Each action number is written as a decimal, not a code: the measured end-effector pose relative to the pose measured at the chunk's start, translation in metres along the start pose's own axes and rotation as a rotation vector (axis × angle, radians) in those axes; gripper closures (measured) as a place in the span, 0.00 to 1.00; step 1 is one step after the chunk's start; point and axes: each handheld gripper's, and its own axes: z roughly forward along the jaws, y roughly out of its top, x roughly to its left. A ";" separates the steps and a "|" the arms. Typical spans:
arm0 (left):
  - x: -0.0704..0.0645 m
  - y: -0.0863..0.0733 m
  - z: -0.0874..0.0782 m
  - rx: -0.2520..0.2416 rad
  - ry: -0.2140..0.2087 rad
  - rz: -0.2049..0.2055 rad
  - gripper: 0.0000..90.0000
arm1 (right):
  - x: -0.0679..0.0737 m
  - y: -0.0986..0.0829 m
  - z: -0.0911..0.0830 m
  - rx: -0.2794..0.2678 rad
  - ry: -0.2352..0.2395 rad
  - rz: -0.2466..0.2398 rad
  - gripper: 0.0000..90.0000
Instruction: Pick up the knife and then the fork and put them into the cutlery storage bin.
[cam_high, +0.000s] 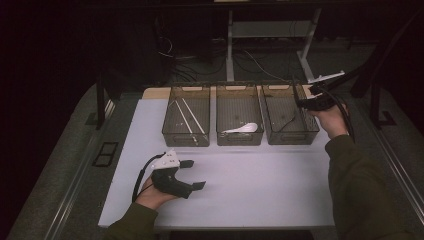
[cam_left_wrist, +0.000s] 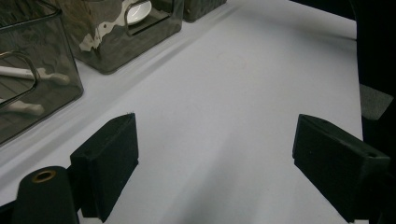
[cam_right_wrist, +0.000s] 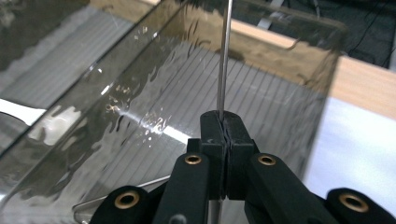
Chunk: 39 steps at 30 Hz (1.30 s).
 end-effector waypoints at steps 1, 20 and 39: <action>0.000 0.000 0.000 -0.001 0.001 -0.001 0.15 | 0.001 0.000 0.005 0.010 0.001 0.000 0.99; 0.000 0.001 -0.001 -0.002 0.001 0.002 0.15 | 0.010 -0.005 0.045 0.075 0.028 0.018 0.84; 0.003 -0.001 -0.001 0.006 0.022 0.003 0.15 | 0.030 -0.024 -0.022 -0.127 0.197 0.012 0.39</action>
